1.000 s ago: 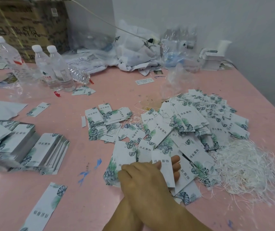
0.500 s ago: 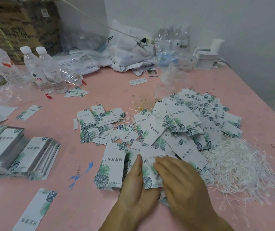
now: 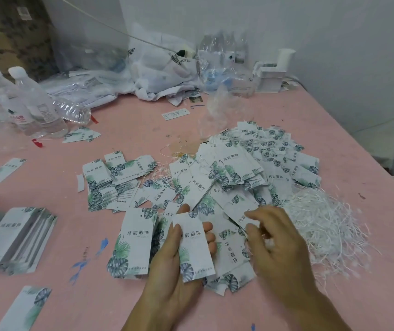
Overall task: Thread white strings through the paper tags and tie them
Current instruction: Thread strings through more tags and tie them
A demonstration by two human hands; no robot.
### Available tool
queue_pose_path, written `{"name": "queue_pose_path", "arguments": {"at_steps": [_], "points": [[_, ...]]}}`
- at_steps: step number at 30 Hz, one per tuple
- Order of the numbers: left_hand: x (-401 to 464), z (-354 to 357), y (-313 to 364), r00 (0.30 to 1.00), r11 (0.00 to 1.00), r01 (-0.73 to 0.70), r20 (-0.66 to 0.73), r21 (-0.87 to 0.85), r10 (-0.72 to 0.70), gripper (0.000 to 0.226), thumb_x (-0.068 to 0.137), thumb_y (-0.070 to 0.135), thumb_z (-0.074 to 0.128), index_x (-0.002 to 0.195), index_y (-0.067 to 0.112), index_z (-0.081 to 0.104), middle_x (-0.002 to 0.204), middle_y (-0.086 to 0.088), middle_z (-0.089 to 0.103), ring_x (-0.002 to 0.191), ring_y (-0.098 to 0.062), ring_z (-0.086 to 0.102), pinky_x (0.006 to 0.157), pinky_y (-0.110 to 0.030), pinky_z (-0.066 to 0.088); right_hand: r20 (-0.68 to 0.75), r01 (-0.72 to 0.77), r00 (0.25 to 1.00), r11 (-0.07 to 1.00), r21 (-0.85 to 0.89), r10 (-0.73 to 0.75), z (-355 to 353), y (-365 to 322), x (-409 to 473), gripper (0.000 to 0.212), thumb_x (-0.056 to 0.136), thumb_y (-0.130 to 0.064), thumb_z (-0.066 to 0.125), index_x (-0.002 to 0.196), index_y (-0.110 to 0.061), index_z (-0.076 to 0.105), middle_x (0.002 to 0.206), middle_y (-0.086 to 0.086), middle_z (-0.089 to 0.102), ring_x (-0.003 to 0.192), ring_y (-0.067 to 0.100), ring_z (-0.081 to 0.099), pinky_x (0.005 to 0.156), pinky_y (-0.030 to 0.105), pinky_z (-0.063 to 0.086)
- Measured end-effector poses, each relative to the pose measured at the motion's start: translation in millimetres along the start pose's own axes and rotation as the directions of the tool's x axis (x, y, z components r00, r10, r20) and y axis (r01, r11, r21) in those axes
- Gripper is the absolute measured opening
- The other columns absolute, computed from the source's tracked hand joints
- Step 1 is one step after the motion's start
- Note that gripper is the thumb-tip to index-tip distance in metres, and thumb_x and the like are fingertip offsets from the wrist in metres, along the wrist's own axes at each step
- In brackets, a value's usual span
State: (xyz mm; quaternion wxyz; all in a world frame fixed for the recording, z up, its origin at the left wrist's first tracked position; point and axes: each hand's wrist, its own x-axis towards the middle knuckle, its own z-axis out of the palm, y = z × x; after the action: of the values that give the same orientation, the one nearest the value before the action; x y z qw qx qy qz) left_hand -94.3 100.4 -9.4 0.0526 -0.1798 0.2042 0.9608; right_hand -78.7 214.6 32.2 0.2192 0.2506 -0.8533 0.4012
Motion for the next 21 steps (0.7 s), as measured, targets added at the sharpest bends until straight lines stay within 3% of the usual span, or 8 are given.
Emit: {"name": "queue_pose_path", "arguments": {"at_steps": [1,3,5,9,12,16,19,21], "points": [[-19.8,-20.9,55.1,0.997,0.991,0.075,-0.042,0.109,-0.071,0.052,0.079,0.026,0.065,0.13,0.021,0.064,0.099,-0.024,0.067,0.077,-0.03,0.066,0.071,-0.038,0.061,-0.003,-0.17,0.985,0.985,0.007,0.17,-8.1,8.6,4.3,0.014,0.093,-0.022,0.056,0.102,-0.032,0.061,0.097,-0.021,0.056,0.078,-0.004,0.057,0.068,0.012,0.049],[-49.5,-32.5,51.6,0.996,0.998,0.019,0.085,-0.063,-0.013,0.06,0.078,0.026,0.065,0.136,0.017,0.058,0.098,-0.023,0.067,0.076,-0.03,0.066,0.069,-0.037,0.061,0.008,-0.416,0.909,0.907,-0.07,0.418,-21.4,32.6,7.9,0.017,0.089,-0.023,0.061,0.095,-0.039,0.06,0.091,-0.023,0.059,0.069,0.0,0.057,0.059,0.028,0.053],[-52.1,-32.7,55.0,0.998,1.0,0.027,0.054,-0.008,-0.026,0.068,0.081,0.027,0.061,0.145,0.009,0.045,0.097,-0.023,0.064,0.075,-0.03,0.064,0.068,-0.036,0.06,0.114,-0.496,0.846,0.847,-0.193,0.521,-30.8,49.3,7.4,0.016,0.085,-0.022,0.066,0.085,-0.038,0.063,0.081,-0.021,0.062,0.063,0.003,0.057,0.058,0.038,0.054],[-49.9,-32.4,52.2,0.999,0.998,0.048,0.019,-0.027,-0.048,0.065,0.078,0.03,0.065,0.13,-0.008,0.053,0.093,-0.023,0.063,0.073,-0.028,0.064,0.066,-0.035,0.06,0.326,-0.524,0.755,0.822,-0.221,0.569,-27.5,45.4,6.5,0.012,0.074,-0.043,0.072,0.079,-0.039,0.063,0.072,-0.014,0.063,0.059,0.004,0.056,0.057,0.033,0.05],[-54.5,-26.4,53.0,0.998,0.999,0.045,0.036,-0.008,-0.045,0.053,0.081,0.032,0.062,0.115,-0.008,0.064,0.092,-0.021,0.064,0.073,-0.027,0.063,0.064,-0.034,0.06,0.37,-0.403,0.777,0.854,-0.33,0.509,-21.3,40.7,6.2,0.015,0.078,-0.039,0.073,0.068,-0.036,0.062,0.071,-0.014,0.06,0.064,0.001,0.056,0.058,0.028,0.047],[-55.8,-23.7,53.1,0.999,1.0,0.019,0.04,0.003,-0.02,0.033,0.088,0.032,0.054,0.097,0.009,0.077,0.09,-0.02,0.067,0.072,-0.026,0.063,0.062,-0.034,0.058,0.312,-0.517,0.804,0.854,-0.054,0.506,-24.3,35.7,10.0,0.02,0.085,-0.021,0.069,0.068,-0.03,0.065,0.072,-0.011,0.064,0.061,0.002,0.057,0.058,0.021,0.046],[-58.0,-20.7,52.9,0.999,1.0,0.005,0.044,-0.03,-0.003,0.025,0.086,0.028,0.059,0.108,0.015,0.06,0.091,-0.022,0.065,0.07,-0.029,0.062,0.059,-0.036,0.057,0.219,-0.572,0.819,0.782,0.247,0.53,-23.3,25.1,11.1,0.017,0.087,-0.017,0.067,0.073,-0.027,0.067,0.069,-0.006,0.067,0.058,0.001,0.058,0.058,0.013,0.047],[-61.3,-19.5,53.4,0.999,1.0,0.02,0.046,-0.003,-0.02,0.022,0.086,0.028,0.061,0.105,0.018,0.055,0.089,-0.021,0.063,0.068,-0.029,0.06,0.058,-0.035,0.055,0.229,-0.579,0.808,0.662,0.475,0.542,-14.0,10.7,6.8,0.013,0.088,-0.016,0.065,0.076,-0.019,0.069,0.069,0.003,0.067,0.061,0.013,0.058,0.058,0.021,0.048]]}}
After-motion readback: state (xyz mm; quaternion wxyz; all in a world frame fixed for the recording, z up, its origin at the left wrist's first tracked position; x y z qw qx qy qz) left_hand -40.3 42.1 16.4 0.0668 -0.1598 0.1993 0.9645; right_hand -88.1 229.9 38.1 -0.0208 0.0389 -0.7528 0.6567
